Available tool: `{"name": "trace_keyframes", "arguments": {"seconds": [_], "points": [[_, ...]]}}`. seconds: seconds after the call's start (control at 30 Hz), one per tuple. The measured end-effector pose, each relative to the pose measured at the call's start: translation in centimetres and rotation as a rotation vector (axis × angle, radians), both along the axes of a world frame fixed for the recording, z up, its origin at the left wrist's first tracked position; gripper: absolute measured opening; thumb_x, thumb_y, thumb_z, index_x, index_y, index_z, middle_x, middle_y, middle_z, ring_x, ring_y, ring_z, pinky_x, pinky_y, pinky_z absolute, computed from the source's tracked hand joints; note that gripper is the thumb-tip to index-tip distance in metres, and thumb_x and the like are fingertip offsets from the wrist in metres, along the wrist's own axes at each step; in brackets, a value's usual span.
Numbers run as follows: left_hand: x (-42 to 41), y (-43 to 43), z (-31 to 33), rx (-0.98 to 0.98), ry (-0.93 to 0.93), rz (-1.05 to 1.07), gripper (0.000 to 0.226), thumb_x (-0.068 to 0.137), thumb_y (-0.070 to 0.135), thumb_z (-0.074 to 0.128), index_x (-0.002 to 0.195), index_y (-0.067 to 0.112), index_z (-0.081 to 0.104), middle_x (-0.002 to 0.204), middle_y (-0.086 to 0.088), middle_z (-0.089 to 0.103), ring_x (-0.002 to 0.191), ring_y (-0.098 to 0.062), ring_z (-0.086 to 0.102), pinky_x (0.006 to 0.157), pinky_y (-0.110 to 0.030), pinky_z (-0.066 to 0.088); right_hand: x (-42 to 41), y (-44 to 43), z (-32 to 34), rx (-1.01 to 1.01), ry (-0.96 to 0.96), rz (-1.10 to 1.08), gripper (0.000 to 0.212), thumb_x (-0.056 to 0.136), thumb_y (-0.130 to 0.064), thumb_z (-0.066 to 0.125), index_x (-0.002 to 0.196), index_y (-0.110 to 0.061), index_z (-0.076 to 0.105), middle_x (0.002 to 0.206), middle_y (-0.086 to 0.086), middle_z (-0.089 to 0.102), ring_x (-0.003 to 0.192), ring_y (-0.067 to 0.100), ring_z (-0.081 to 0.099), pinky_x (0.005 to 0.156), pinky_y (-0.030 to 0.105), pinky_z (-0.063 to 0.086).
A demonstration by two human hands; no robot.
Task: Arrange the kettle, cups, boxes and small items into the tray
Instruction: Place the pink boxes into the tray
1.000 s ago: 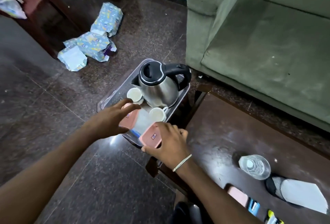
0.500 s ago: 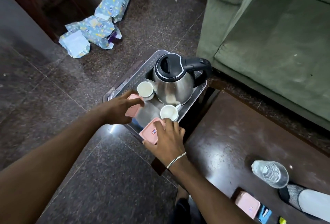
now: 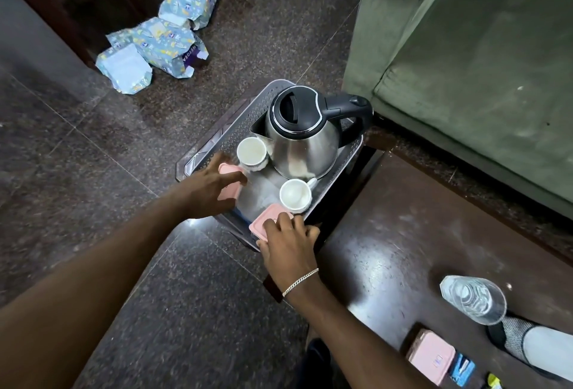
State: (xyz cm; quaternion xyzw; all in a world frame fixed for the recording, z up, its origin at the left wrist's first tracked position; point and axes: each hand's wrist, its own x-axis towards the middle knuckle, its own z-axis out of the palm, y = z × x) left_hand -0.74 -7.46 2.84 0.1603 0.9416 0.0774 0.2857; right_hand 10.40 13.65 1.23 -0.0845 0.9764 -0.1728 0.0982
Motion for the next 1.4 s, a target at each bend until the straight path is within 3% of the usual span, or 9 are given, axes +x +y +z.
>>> {"name": "trace_keyframes", "arguments": {"seconds": [0.27, 0.43, 0.67, 0.93, 1.13, 1.27, 1.4], "points": [[-0.1, 0.0, 0.0, -0.010, -0.010, 0.007, 0.053, 0.085, 0.036, 0.079, 0.133, 0.041, 0.058, 0.148, -0.010, 0.028, 0.106, -0.035, 0.067, 0.101, -0.043, 0.054, 0.5, -1.1, -0.1, -0.048, -0.075, -0.033, 0.033, 0.067, -0.022, 0.082, 0.092, -0.027, 0.061, 0.085, -0.002, 0.063, 0.082, 0.026, 0.058, 0.068, 0.041, 0.034], [-0.1, 0.0, 0.0, -0.011, -0.026, 0.027, 0.054, 0.084, 0.035, 0.080, 0.133, 0.042, 0.059, 0.151, -0.010, 0.027, 0.104, -0.035, 0.068, 0.101, -0.041, 0.052, 0.7, -1.2, -0.7, -0.036, -0.047, -0.037, 0.015, 0.075, -0.023, 0.077, 0.084, -0.023, 0.065, 0.084, 0.000, 0.063, 0.076, 0.026, 0.060, 0.068, 0.041, 0.035], [-0.2, 0.3, 0.3, -0.015, -0.052, 0.033, 0.054, 0.086, 0.035, 0.080, 0.134, 0.043, 0.058, 0.152, -0.010, 0.026, 0.105, -0.036, 0.067, 0.104, -0.043, 0.052, 0.1, -1.7, -0.4, -0.020, -0.079, -0.044, 0.009, 0.074, -0.020, 0.074, 0.075, -0.020, 0.065, 0.076, -0.001, 0.064, 0.070, 0.026, 0.060, 0.070, 0.043, 0.035], [-0.4, -0.1, 0.2, 0.003, 0.008, 0.078, 0.069, 0.079, 0.032, 0.082, 0.141, 0.038, 0.052, 0.151, -0.009, 0.033, 0.114, -0.037, 0.064, 0.099, -0.044, 0.051, -0.4, -1.8, -0.9, -0.013, -0.149, -0.083, 0.006, 0.075, -0.023, 0.071, 0.075, -0.021, 0.065, 0.079, -0.002, 0.064, 0.079, 0.025, 0.059, 0.073, 0.042, 0.028], [0.4, 0.8, 0.4, -0.143, 0.179, 0.034, 0.072, 0.080, 0.039, 0.072, 0.146, 0.039, 0.043, 0.148, -0.004, 0.044, 0.120, -0.040, 0.057, 0.085, -0.053, 0.059, 0.0, -1.2, -0.9, -0.023, -0.106, -0.058, 0.004, 0.081, -0.025, 0.068, 0.083, -0.021, 0.069, 0.092, -0.002, 0.062, 0.092, 0.025, 0.053, 0.075, 0.043, 0.027], [1.0, 1.7, 0.6, -0.248, 0.221, 0.060, 0.075, 0.079, 0.035, 0.073, 0.148, 0.038, 0.041, 0.148, 0.001, 0.049, 0.129, -0.038, 0.044, 0.097, -0.060, 0.052, 0.3, -0.4, -0.4, -0.030, -0.087, -0.008, 0.009, 0.086, -0.026, 0.065, 0.087, -0.020, 0.071, 0.104, 0.001, 0.057, 0.100, 0.028, 0.048, 0.076, 0.044, 0.028], [2.0, 2.3, 1.1, -0.253, 0.238, 0.103, 0.073, 0.081, 0.026, 0.073, 0.148, 0.034, 0.045, 0.151, -0.007, 0.046, 0.134, -0.044, 0.040, 0.102, -0.066, 0.046, 1.1, 1.2, 0.6, -0.087, 0.011, -0.013, 0.008, 0.085, -0.026, 0.065, 0.086, -0.021, 0.071, 0.104, 0.002, 0.056, 0.098, 0.029, 0.049, 0.073, 0.044, 0.032]]}}
